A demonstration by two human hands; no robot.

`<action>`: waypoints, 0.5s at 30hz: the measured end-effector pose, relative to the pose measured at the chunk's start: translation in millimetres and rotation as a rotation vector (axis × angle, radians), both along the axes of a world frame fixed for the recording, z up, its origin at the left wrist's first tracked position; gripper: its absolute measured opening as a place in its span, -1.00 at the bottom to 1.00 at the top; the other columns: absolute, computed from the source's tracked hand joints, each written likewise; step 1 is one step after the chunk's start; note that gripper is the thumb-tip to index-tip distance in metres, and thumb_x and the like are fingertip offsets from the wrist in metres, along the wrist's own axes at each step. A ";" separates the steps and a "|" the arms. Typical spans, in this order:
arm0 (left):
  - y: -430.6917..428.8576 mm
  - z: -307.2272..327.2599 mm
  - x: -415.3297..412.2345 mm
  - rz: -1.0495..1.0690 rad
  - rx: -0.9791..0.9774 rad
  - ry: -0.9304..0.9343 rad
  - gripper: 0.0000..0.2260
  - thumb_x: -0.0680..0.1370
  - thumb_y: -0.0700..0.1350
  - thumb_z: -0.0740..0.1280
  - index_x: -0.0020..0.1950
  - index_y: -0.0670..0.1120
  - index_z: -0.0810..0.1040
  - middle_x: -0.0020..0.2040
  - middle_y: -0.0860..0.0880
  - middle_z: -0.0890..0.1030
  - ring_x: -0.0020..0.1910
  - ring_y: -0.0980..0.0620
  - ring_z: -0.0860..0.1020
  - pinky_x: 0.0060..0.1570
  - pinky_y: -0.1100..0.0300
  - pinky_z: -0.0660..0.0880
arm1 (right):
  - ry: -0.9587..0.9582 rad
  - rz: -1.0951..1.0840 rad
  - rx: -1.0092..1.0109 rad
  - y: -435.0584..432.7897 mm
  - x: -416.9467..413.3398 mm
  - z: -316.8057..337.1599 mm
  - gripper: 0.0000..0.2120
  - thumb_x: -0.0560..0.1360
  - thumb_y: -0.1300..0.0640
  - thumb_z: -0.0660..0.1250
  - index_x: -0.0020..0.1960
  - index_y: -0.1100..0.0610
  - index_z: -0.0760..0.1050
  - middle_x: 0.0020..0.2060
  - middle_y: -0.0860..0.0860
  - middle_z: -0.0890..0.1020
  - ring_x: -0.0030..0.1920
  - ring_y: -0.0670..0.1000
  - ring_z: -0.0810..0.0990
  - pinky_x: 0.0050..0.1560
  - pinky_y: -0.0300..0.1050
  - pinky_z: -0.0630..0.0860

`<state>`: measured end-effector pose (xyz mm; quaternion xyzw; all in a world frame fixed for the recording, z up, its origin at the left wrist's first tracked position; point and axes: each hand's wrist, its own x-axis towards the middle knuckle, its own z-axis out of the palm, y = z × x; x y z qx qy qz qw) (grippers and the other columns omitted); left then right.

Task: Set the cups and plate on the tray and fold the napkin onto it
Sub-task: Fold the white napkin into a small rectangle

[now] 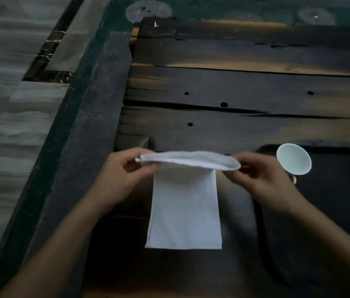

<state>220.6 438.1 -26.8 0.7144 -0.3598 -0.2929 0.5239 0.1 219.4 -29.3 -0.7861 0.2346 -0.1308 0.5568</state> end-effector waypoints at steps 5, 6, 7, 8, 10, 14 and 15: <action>56.0 -27.2 -37.3 -0.122 0.109 -0.135 -0.77 0.45 -0.19 0.49 0.06 0.05 0.71 0.08 0.15 0.68 0.15 0.11 0.63 0.15 0.26 0.55 | -0.022 0.091 -0.324 32.4 -53.6 -40.3 -0.75 0.46 0.23 0.52 0.10 0.01 0.68 0.08 -0.13 0.66 0.12 -0.09 0.65 0.13 -0.16 0.56; 65.6 -37.5 -46.4 -0.125 0.130 -0.156 -0.75 0.45 -0.20 0.50 0.07 0.07 0.72 0.11 0.18 0.68 0.19 0.14 0.62 0.19 0.25 0.54 | -0.014 0.102 -0.356 38.1 -63.1 -50.2 -0.76 0.48 0.19 0.51 0.11 -0.01 0.68 0.11 -0.13 0.64 0.15 -0.10 0.63 0.15 -0.17 0.55; 74.4 -48.6 -55.9 -0.120 0.156 -0.192 -0.71 0.43 -0.22 0.53 0.08 0.08 0.72 0.14 0.21 0.67 0.22 0.17 0.60 0.23 0.20 0.54 | -0.002 0.103 -0.394 44.0 -71.1 -60.0 -0.78 0.49 0.16 0.49 0.12 -0.01 0.68 0.12 -0.13 0.63 0.15 -0.11 0.62 0.14 -0.17 0.55; 82.1 -60.0 -63.8 -0.112 0.183 -0.241 -0.68 0.42 -0.25 0.55 0.08 0.08 0.73 0.16 0.23 0.66 0.26 0.20 0.57 0.26 0.14 0.53 | 0.015 0.105 -0.441 49.7 -77.7 -69.6 -0.80 0.50 0.13 0.47 0.11 0.00 0.69 0.11 -0.11 0.63 0.15 -0.11 0.61 0.13 -0.15 0.55; 94.4 -82.3 -76.3 -0.113 0.237 -0.340 -0.67 0.40 -0.25 0.58 0.08 0.07 0.73 0.19 0.23 0.65 0.30 0.20 0.55 0.29 0.07 0.50 | 0.056 0.120 -0.525 61.2 -87.3 -87.9 -0.82 0.50 0.13 0.48 0.10 0.04 0.70 0.09 -0.07 0.64 0.11 -0.09 0.61 0.09 -0.11 0.57; 107.6 -116.0 -88.9 -0.144 0.271 -0.498 -0.73 0.43 -0.19 0.56 0.10 0.02 0.73 0.24 0.12 0.65 0.33 0.08 0.55 0.21 0.01 0.50 | 0.127 0.148 -0.610 73.7 -97.7 -113.4 -0.80 0.47 0.18 0.50 0.10 0.10 0.71 0.10 0.00 0.65 0.09 -0.01 0.62 0.07 -0.05 0.58; 109.2 -120.7 -89.9 -0.140 0.254 -0.539 -0.78 0.46 -0.12 0.51 0.11 0.00 0.73 0.25 0.11 0.64 0.34 0.07 0.54 0.20 0.02 0.49 | 0.142 0.139 -0.630 74.4 -99.1 -117.4 -0.80 0.48 0.17 0.48 0.10 0.11 0.70 0.10 0.01 0.65 0.09 0.01 0.62 0.06 -0.02 0.58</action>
